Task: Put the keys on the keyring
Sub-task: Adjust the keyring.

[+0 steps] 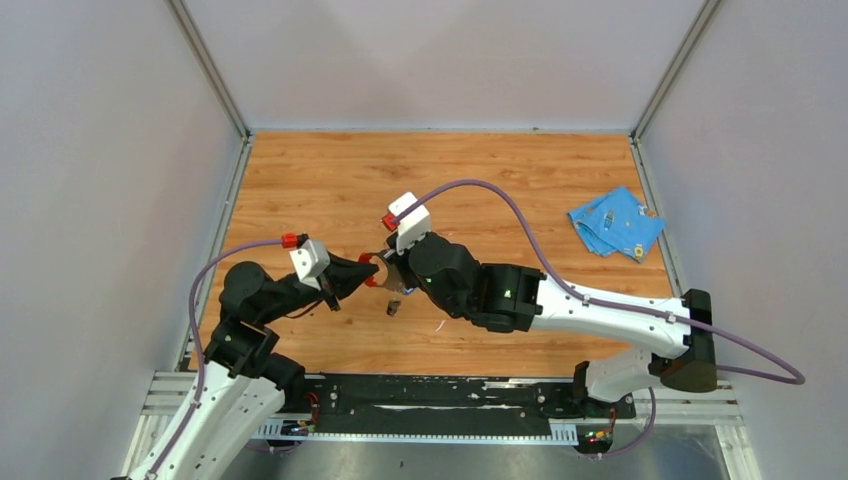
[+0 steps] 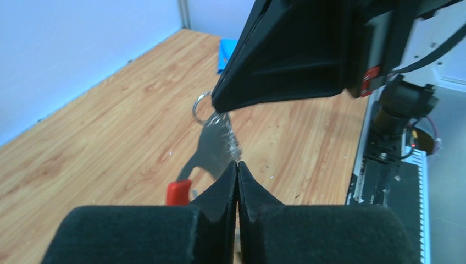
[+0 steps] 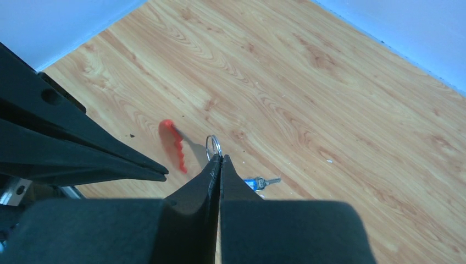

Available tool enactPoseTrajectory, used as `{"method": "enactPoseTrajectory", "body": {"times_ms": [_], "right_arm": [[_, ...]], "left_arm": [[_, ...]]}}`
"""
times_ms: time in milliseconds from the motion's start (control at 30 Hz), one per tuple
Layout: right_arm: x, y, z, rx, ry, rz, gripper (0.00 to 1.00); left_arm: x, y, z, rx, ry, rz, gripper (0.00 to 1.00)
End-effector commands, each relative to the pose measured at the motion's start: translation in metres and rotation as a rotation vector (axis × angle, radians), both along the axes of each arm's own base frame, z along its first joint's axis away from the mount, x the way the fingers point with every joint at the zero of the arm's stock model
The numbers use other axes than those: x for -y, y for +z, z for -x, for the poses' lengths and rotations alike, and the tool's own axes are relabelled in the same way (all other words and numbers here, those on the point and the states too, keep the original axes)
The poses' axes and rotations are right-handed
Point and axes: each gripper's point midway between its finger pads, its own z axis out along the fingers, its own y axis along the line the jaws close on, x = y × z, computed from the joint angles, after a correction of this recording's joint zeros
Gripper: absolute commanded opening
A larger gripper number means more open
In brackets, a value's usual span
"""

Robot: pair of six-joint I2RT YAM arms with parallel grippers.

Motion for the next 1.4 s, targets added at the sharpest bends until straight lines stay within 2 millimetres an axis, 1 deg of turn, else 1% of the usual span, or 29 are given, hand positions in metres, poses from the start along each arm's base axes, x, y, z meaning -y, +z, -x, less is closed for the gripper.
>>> {"method": "enactPoseTrajectory", "body": {"times_ms": [0,100,133,233,300,367,433,500,600,700,767,933,1100,1267,1367], "right_arm": [[-0.004,0.021,0.01,0.004,0.058,-0.141,0.0],[-0.001,0.022,0.015,0.003,0.102,-0.195,0.0],[-0.001,0.025,0.017,0.006,0.122,-0.221,0.0],[0.0,0.029,0.023,0.02,0.176,-0.26,0.0],[-0.002,0.031,0.028,0.024,0.221,-0.269,0.0],[-0.004,0.033,0.035,0.034,0.278,-0.282,0.0],[-0.005,0.036,0.04,0.04,0.311,-0.297,0.0],[-0.005,0.038,0.044,0.047,0.336,-0.305,0.0],[-0.006,0.039,0.049,0.053,0.374,-0.307,0.0],[-0.006,0.038,0.054,0.055,0.402,-0.302,0.0],[-0.007,0.038,0.057,0.061,0.429,-0.296,0.0],[-0.009,0.038,0.066,0.08,0.491,-0.27,0.0],[-0.005,0.038,0.069,0.103,0.52,-0.234,0.0],[-0.006,0.038,0.078,0.121,0.581,-0.207,0.0],[-0.007,0.038,0.083,0.123,0.618,-0.197,0.0]], "left_arm": [[0.006,0.025,0.026,0.065,-0.122,-0.008,0.05],[0.004,0.032,0.028,0.117,-0.136,-0.069,0.09],[0.003,0.036,0.031,0.141,-0.147,-0.092,0.09],[0.004,0.038,0.038,0.168,-0.204,-0.16,0.08],[0.005,0.034,0.043,0.174,-0.26,-0.209,0.07],[0.006,0.025,0.046,0.148,-0.302,-0.256,0.07],[0.006,0.018,0.046,0.136,-0.318,-0.277,0.1],[0.006,0.016,0.046,0.128,-0.322,-0.278,0.13],[0.007,0.022,0.044,0.114,-0.312,-0.269,0.27],[0.007,0.027,0.043,0.104,-0.307,-0.267,0.32],[0.007,0.03,0.043,0.099,-0.305,-0.266,0.33],[0.007,0.042,0.051,0.098,-0.335,-0.252,0.34],[0.002,0.065,0.056,0.169,-0.324,-0.271,0.36],[-0.001,0.061,0.053,0.172,-0.303,-0.307,0.36],[0.0,0.058,0.052,0.153,-0.316,-0.312,0.38]]}}
